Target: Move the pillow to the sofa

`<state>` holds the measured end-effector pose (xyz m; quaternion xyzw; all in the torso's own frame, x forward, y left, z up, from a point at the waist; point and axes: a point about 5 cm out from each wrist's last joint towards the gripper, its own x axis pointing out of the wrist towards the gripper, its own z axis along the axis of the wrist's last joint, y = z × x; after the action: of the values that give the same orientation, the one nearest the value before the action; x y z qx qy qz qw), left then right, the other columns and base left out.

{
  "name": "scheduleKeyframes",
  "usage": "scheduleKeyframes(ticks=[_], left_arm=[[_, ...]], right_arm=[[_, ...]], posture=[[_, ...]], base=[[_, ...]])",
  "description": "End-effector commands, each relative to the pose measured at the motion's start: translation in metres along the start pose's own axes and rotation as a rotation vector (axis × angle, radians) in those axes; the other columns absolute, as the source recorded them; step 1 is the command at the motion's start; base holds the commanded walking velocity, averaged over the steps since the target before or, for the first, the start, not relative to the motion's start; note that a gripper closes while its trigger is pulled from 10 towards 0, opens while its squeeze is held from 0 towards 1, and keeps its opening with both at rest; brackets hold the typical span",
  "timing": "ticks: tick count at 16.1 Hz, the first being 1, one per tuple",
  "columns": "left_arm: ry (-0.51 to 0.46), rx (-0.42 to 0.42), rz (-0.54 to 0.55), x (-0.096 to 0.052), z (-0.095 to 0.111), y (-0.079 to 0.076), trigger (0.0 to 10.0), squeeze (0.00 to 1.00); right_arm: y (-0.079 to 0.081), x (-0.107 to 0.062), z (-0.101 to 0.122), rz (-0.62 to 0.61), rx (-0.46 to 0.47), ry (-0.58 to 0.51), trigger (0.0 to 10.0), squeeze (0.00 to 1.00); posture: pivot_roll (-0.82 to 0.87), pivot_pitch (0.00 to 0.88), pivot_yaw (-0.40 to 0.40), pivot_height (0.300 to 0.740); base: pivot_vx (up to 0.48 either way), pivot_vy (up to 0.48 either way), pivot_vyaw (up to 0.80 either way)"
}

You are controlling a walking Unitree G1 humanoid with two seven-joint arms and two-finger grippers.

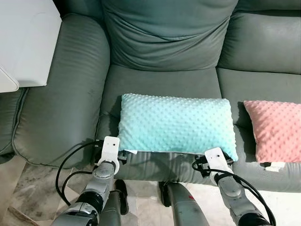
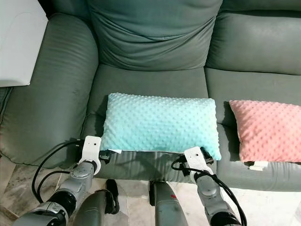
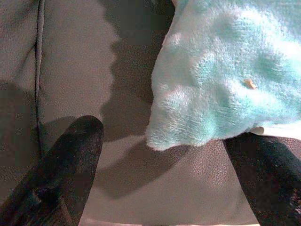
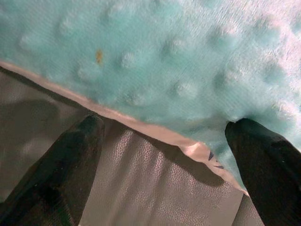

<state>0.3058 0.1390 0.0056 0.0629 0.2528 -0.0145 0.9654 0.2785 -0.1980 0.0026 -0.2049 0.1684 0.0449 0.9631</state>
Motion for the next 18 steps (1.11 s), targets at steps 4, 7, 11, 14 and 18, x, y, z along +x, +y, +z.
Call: scheduleKeyframes(ticks=[4,7,11,14,18], left_arm=[[0.058,0.006,-0.002,-0.004,-0.019,0.002,10.0,0.0],[0.084,0.059,-0.015,-0.011,-0.037,0.016,10.0,0.0],[0.127,0.104,-0.058,-0.02,-0.058,0.031,10.0,0.0],[0.148,0.15,-0.048,-0.026,-0.068,0.047,10.0,0.0],[0.19,0.126,-0.015,-0.038,-0.089,0.065,10.0,0.0]], right_arm=[[0.007,-0.008,-0.017,0.031,0.007,0.062,10.0,0.0],[0.01,-0.014,-0.019,0.065,0.017,0.061,10.0,0.0],[0.022,-0.023,-0.03,0.096,0.031,0.116,10.0,0.0],[0.029,-0.026,-0.042,0.09,0.086,0.192,10.0,0.0],[0.029,-0.026,-0.05,0.075,0.126,0.246,10.0,0.0]], posture=[[-0.12,0.44,0.028,0.74],[-0.13,0.389,0.027,0.74],[-0.13,0.308,0.031,0.74],[-0.13,0.232,0.035,0.74],[-0.13,0.112,0.023,0.74]], base=[[0.0,0.0,0.0],[0.0,0.0,0.0],[0.0,0.0,0.0],[0.0,0.0,0.0],[0.0,0.0,0.0]])
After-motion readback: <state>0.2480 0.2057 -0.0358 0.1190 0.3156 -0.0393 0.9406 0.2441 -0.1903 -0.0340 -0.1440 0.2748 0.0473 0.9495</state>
